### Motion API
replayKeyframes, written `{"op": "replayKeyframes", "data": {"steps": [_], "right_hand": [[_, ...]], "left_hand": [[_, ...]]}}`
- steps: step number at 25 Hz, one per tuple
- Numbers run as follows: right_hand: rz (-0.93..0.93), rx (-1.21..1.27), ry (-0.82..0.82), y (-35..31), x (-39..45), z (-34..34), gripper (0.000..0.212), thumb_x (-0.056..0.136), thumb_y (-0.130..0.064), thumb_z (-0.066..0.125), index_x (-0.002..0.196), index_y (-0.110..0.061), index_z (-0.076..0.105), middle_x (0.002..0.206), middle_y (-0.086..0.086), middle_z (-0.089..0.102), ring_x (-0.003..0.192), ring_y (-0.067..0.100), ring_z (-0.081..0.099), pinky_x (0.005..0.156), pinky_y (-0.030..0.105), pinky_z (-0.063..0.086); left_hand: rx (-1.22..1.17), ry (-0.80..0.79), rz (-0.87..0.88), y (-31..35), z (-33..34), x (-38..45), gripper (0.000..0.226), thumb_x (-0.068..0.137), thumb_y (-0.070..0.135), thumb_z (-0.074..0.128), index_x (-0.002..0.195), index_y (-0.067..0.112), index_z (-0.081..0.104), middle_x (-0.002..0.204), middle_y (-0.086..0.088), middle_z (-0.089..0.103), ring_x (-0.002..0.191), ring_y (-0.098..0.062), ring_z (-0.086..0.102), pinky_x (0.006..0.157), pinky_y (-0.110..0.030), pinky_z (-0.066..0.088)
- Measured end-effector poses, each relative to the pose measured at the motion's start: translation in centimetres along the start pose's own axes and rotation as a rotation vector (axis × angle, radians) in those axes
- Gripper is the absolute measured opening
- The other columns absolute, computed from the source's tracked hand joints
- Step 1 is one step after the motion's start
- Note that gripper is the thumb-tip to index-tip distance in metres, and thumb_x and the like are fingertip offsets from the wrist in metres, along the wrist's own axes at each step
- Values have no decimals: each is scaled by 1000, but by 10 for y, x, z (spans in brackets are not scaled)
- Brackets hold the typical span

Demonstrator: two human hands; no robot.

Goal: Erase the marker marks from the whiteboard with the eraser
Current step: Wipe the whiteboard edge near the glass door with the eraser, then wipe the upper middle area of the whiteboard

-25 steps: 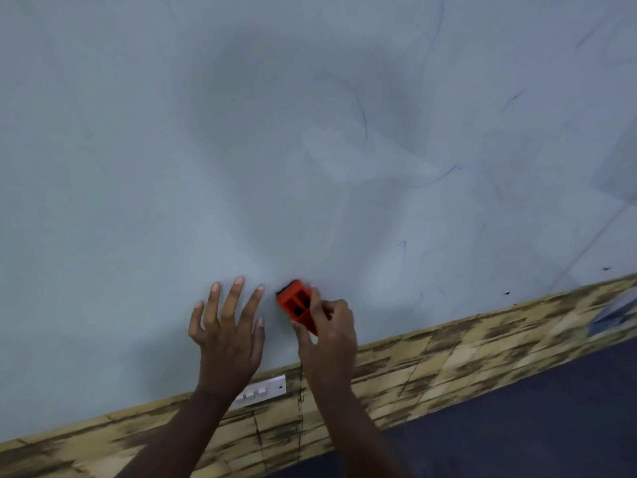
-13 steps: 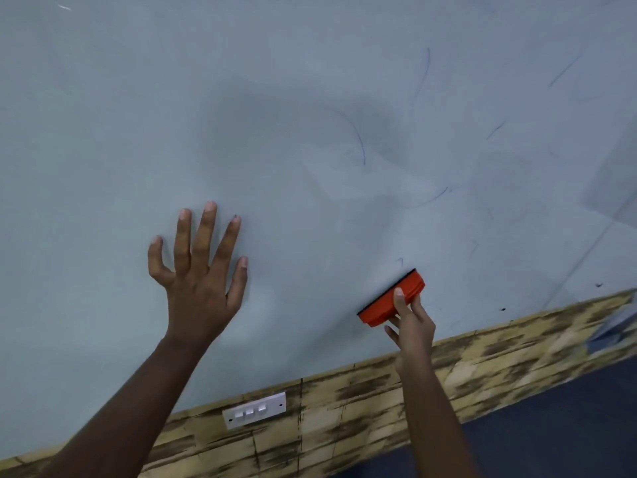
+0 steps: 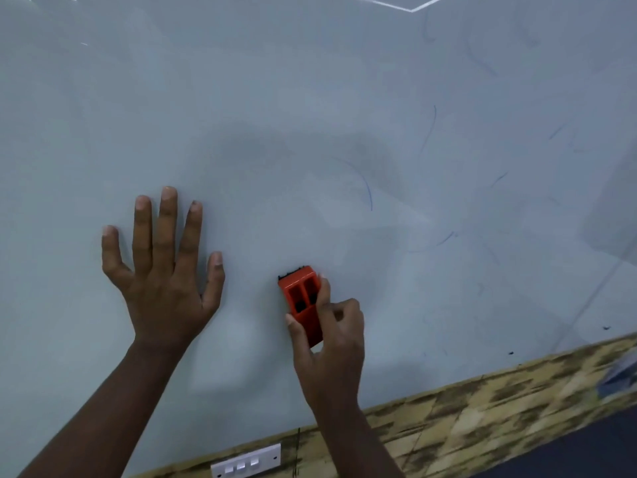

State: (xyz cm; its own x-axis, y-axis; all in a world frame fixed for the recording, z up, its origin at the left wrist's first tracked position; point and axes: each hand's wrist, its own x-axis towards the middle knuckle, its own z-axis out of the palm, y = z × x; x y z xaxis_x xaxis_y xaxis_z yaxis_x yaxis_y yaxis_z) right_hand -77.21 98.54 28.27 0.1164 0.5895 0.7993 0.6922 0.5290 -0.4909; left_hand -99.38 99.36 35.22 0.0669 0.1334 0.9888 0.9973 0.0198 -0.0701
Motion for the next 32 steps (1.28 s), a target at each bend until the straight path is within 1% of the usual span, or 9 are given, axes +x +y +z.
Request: {"op": "replayKeyframes", "data": {"steps": [3,9,11,14,16,19,24,28,32], "right_hand": [[-5,10,-37,5,14,-14,71,93,-57,63,155,-31,44,98,-7,42,84,14,48,73,36,52],[483,475,122,56,89,-71,63,88,-43,79,145,-33,55,106,11,65,88,9,64,76,20,51],[604,566,160,78,96,-87,57,90,-41,78,142,-39,56,100,5,65,86,10,64,90,31,52],[719,623,188,84,101,-87,61,91,-42,77,146,-36,54,91,14,56,96,30,66,99,41,50],[657,551,223,63,104,-76,59,92,-43,76,146,-34,53,93,12,61,89,21,63,92,37,52],[261,304,125,4,86,-45,68,89,-57,68,146,-23,58,94,2,51,80,13,56,74,30,51],[-200,-77,-108,-44,50,-21,73,93,-60,58,157,-29,40,102,-3,44,88,12,44,75,33,52],[-237,-150,-2,-24,83,-42,72,88,-56,65,153,-30,48,97,0,45,84,22,49,72,42,49],[-54,-105,195,12,131,-72,72,87,-54,68,152,-29,51,95,1,42,84,26,52,74,44,54]], "left_hand": [[10,9,10,-1,0,-1,67,108,35,51,166,10,32,176,-12,17,165,-30,11,130,-56,4],[17,-1,13,-1,1,-3,66,108,37,49,166,9,32,174,-15,22,165,-29,9,130,-58,4],[16,-3,11,-1,2,-4,66,108,36,49,166,9,32,174,-17,24,165,-30,9,130,-59,4],[8,-3,11,0,2,-5,66,108,35,50,166,8,32,175,-16,22,165,-31,10,130,-60,4],[1,-2,8,2,3,-5,66,108,35,49,166,8,32,176,-13,17,165,-31,10,130,-60,4],[-7,1,-6,4,4,-8,66,108,35,47,166,8,31,177,-11,13,165,-31,9,130,-60,4],[-31,-18,-3,5,1,-7,69,108,37,49,167,9,29,178,-11,13,165,-32,11,129,-62,8],[-10,25,-16,2,-12,1,62,103,36,61,159,13,48,168,-12,39,157,-31,33,120,-59,27],[-31,54,-31,-3,-22,35,54,103,35,61,153,14,55,162,-11,47,151,-31,40,114,-59,30]]}}
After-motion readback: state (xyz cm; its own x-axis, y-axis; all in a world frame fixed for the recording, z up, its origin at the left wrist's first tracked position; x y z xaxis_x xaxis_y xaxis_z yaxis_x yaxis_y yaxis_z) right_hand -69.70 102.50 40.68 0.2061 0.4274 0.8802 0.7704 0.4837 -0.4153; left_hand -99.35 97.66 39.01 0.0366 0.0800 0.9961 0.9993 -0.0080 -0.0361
